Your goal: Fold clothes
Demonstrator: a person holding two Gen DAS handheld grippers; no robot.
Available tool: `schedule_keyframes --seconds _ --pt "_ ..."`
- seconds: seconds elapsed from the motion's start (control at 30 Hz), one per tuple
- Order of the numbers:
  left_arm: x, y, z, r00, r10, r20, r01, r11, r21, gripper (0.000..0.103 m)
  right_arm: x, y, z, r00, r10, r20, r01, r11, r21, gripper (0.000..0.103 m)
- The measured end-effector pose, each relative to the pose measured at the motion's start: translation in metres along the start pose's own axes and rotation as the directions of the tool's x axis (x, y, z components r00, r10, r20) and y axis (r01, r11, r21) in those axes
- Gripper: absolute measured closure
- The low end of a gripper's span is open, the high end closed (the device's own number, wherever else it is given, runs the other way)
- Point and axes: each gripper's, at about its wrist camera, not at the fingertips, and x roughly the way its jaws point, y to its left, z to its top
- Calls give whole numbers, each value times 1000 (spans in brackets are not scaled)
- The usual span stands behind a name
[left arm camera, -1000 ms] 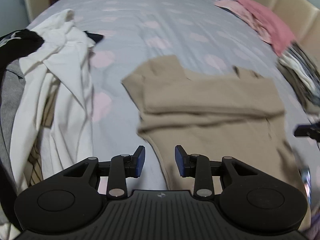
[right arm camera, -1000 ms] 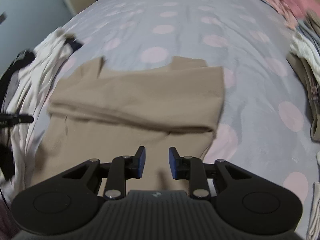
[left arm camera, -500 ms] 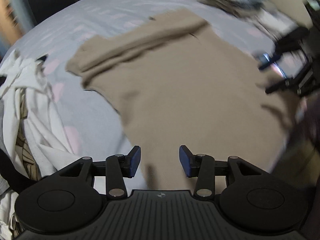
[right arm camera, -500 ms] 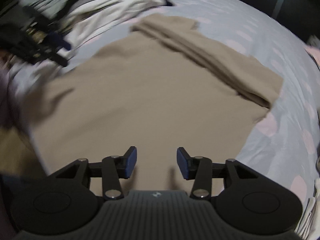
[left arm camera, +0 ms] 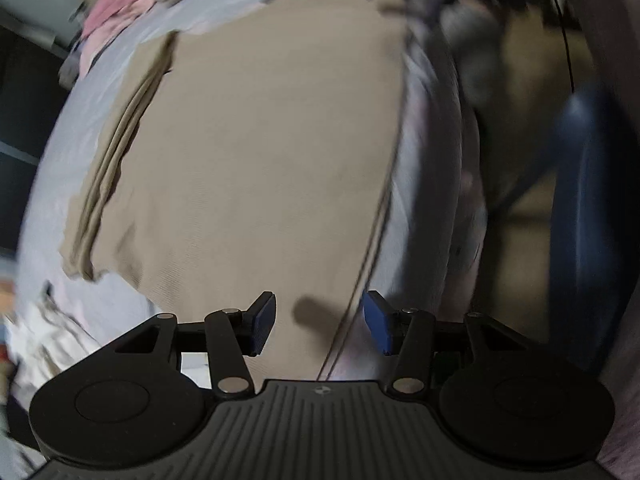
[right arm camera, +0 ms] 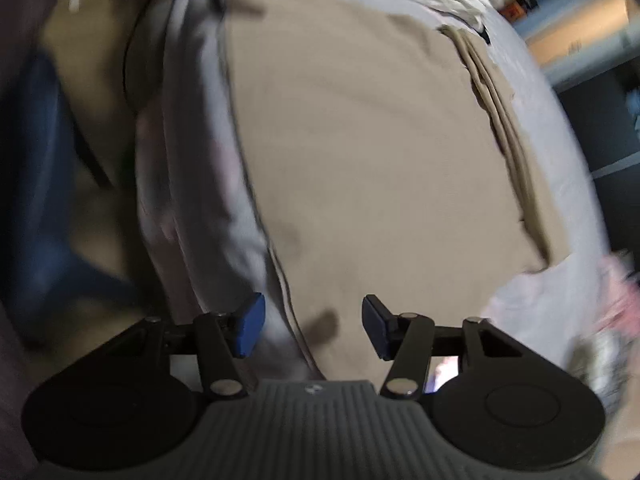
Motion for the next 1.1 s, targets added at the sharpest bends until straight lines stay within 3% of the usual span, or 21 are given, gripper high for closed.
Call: schedule_keyframes --seconds 0.07,0.27,0.43,0.63,1.0,1.1 --pt "4 -10 -3 999 33 -28 -32 998 51 55 2 15 -4 998 -52 -32 50 996 -78 46" --pt "16 -20 -21 987 127 -96 -118 988 99 54 2 18 -14 983 -174 -60 166 978 -128 47" --pt "16 -18 -27 984 158 -77 -152 985 76 43 13 26 -21 978 -188 -87 166 964 -208 48" --pt "15 -15 -28 982 174 -77 -169 983 68 43 12 23 -23 965 -250 -84 227 949 -217 48" --pt "10 -1 -34 964 254 -81 -257 966 -17 54 11 23 -23 963 -264 -59 246 945 -215 48" --pt "12 -5 -34 966 247 -78 -247 969 12 57 13 23 -24 963 -263 -58 244 943 -228 50"
